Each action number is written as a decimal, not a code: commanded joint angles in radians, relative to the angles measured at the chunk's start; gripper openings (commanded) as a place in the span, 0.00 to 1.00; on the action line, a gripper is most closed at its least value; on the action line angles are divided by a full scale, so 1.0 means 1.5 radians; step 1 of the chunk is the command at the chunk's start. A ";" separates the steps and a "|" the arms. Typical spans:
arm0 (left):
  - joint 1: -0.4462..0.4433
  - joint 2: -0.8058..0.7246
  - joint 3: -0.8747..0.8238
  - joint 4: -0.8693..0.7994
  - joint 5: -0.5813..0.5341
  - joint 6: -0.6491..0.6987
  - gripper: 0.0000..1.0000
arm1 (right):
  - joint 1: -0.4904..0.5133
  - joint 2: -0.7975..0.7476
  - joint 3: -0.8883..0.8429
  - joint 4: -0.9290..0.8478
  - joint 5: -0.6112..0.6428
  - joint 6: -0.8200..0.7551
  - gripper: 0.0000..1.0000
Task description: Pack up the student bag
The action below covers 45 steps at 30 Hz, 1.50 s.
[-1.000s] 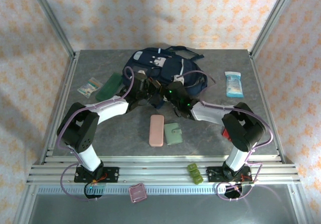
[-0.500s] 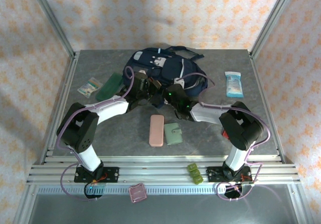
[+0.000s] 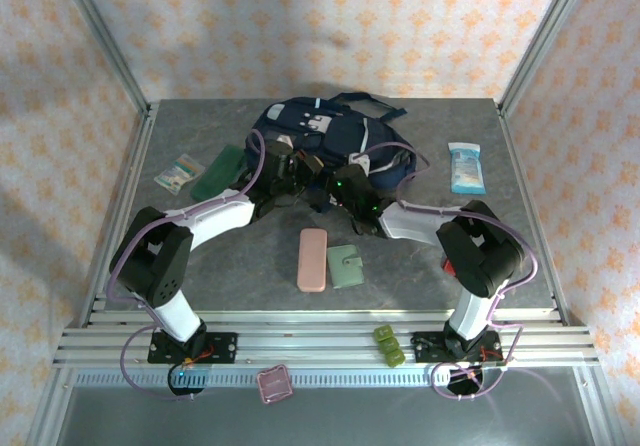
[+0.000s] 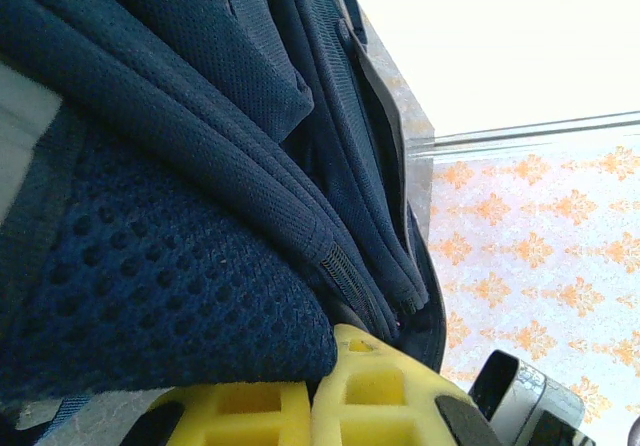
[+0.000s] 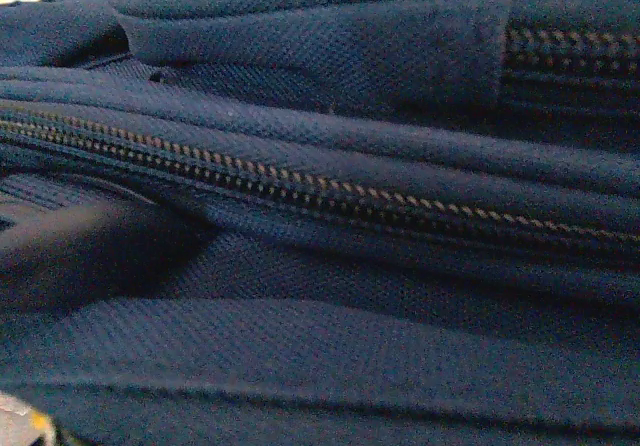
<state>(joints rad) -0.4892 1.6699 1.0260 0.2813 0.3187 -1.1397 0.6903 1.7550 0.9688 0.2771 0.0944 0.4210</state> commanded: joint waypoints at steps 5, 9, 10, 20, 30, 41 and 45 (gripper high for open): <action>-0.009 -0.038 0.019 0.096 0.043 -0.013 0.00 | -0.003 -0.026 0.037 -0.001 0.025 -0.006 0.33; -0.009 -0.035 0.016 0.096 0.042 -0.011 0.00 | -0.003 -0.029 0.047 -0.005 0.031 0.002 0.24; -0.009 -0.035 0.015 0.094 0.041 -0.012 0.00 | -0.004 -0.031 0.048 -0.005 0.030 0.005 0.19; 0.010 -0.052 -0.013 0.074 0.014 0.013 0.00 | -0.034 -0.089 -0.039 -0.064 -0.002 0.070 0.00; 0.040 -0.066 -0.052 0.070 0.016 0.036 0.00 | -0.111 -0.183 -0.152 -0.136 -0.055 0.037 0.00; 0.004 -0.051 -0.009 0.070 0.036 0.019 0.00 | -0.022 -0.202 -0.117 -0.021 -0.152 -0.002 0.36; -0.012 -0.044 0.010 0.071 0.047 0.008 0.00 | -0.014 -0.167 -0.087 0.002 -0.151 -0.004 0.39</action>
<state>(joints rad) -0.4824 1.6295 0.9707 0.2962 0.3412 -1.1213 0.6659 1.4731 0.7906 0.2176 -0.1284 0.4324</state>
